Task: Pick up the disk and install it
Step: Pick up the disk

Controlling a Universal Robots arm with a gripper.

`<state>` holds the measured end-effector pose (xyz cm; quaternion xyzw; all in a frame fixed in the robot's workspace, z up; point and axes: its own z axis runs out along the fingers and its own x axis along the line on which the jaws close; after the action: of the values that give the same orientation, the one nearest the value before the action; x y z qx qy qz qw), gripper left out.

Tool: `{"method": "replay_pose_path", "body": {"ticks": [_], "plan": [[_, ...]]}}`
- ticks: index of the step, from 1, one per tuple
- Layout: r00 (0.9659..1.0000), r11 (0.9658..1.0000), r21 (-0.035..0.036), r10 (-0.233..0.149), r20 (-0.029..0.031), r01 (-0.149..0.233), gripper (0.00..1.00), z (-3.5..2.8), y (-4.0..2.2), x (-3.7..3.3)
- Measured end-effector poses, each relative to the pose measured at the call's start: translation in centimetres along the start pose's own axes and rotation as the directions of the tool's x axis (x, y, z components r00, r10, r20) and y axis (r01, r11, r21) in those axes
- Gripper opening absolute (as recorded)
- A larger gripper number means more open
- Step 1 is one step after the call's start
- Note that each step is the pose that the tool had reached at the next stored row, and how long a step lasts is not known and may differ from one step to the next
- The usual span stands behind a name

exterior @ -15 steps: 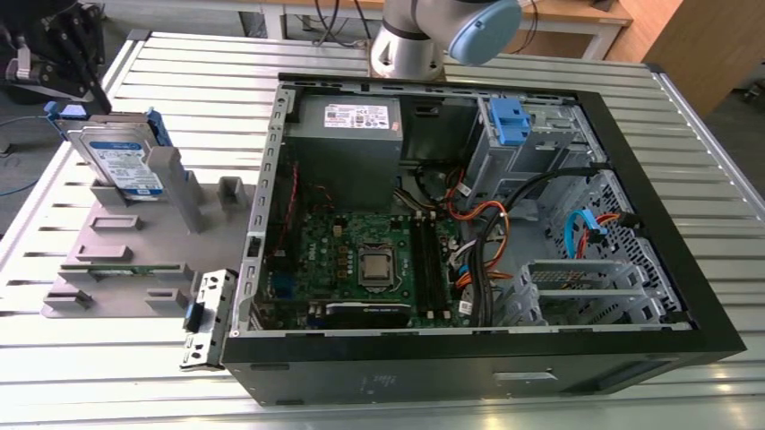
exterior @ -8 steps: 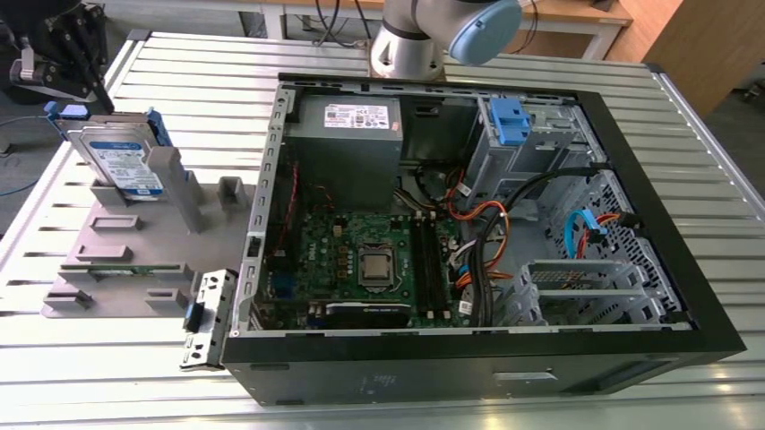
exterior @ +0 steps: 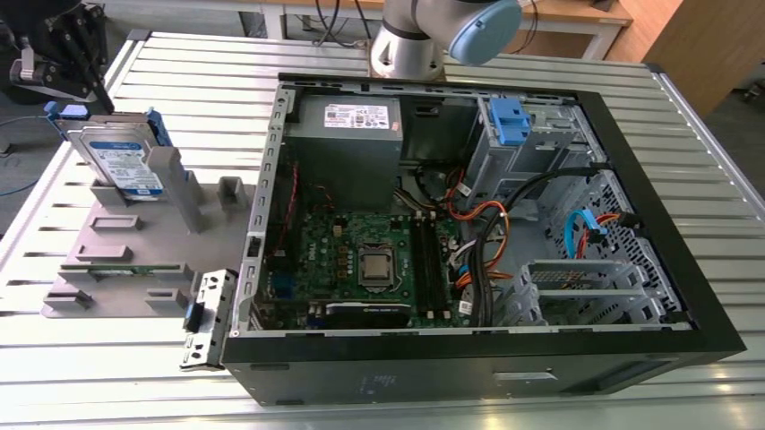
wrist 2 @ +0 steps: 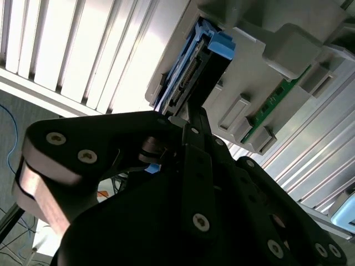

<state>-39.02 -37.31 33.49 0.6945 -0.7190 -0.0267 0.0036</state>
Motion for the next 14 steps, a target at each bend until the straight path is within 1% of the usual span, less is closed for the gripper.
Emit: {"method": "replay_pose_path", "body": {"ticks": [2,3,4,6,7,9,10,11,12,14], "plan": [[1.0,1.0,0.0,0.0,0.0,0.0,0.11,0.0,0.0,0.0],[1.0,1.0,0.0,0.0,0.0,0.0,0.17,0.0,0.0,0.0],[1.0,1.0,0.0,0.0,0.0,0.0,0.17,0.0,0.0,0.0],[1.0,1.0,0.0,0.0,0.0,0.0,0.29,0.0,0.0,0.0],[1.0,1.0,0.0,0.0,0.0,0.0,0.29,0.0,0.0,0.0],[1.0,1.0,0.0,0.0,0.0,0.0,0.41,0.0,0.0,0.0],[1.0,1.0,0.0,0.0,0.0,0.0,0.41,0.0,0.0,0.0],[1.0,1.0,0.0001,0.0,0.0,0.0,0.47,0.0,0.0,0.0],[1.0,1.0,0.0,0.0,0.0,0.0,0.47,0.0,0.0,0.0],[1.0,1.0,0.0,0.0,0.0,0.0,0.58,0.0,0.0,0.0]]}}
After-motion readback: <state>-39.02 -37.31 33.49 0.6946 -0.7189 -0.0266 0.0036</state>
